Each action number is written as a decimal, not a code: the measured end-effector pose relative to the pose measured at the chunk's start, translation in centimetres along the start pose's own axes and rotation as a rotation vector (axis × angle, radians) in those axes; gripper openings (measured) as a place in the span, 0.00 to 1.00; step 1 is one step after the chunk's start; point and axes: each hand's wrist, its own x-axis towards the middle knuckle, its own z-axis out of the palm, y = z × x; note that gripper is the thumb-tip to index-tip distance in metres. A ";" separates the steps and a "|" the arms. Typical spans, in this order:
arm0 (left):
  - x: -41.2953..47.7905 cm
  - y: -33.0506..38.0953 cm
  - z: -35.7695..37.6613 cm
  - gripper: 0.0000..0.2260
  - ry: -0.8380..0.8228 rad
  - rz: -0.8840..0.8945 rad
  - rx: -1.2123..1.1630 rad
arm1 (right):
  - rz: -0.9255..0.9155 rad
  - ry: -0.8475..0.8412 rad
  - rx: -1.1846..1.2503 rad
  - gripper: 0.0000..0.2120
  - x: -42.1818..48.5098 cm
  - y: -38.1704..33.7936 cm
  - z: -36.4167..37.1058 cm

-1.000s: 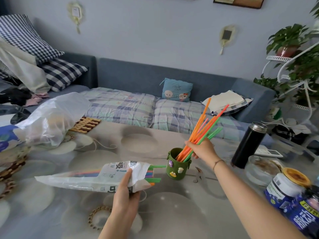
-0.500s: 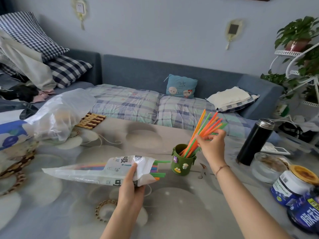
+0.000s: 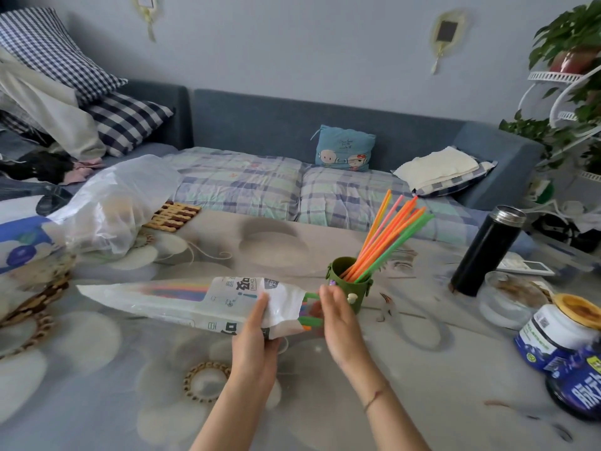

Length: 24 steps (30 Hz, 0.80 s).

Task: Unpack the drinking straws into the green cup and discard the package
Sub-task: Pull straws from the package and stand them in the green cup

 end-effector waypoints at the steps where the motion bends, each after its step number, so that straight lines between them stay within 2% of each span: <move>1: 0.1 -0.1 -0.1 0.08 -0.004 0.018 0.014 | -0.005 -0.014 0.019 0.09 -0.3 0.3 0.6; 4: 0.1 -0.1 -0.2 0.06 0.003 0.037 0.029 | -0.033 -0.006 0.072 0.03 -0.9 1.0 1.6; 9: 0.1 0.1 -0.1 0.08 -0.016 0.017 0.026 | -0.059 -0.002 0.170 0.05 -1.0 1.1 1.1; 12: -0.1 0.4 0.1 0.13 -0.006 0.022 -0.002 | -0.113 0.013 0.114 0.03 -1.0 1.0 0.4; 15: 0.7 1.1 -0.3 0.19 -0.008 0.059 -0.079 | -0.140 0.174 0.121 0.07 -0.5 0.7 -1.1; 18: 1.2 1.5 -0.6 0.20 0.009 0.073 -0.125 | -0.050 0.353 0.296 0.08 -0.2 -0.2 -2.5; 20: 0.8 1.4 -0.4 0.17 0.000 0.067 -0.122 | 0.077 0.323 0.356 0.08 -0.5 -0.6 -2.1; 22: 0.4 0.8 0.0 0.15 0.020 0.040 -0.104 | 0.176 0.191 0.365 0.07 -1.0 -0.7 -1.0; 24: 0.2 0.6 0.2 0.15 0.030 0.019 -0.098 | 0.195 0.085 0.375 0.04 -1.3 -0.7 -0.2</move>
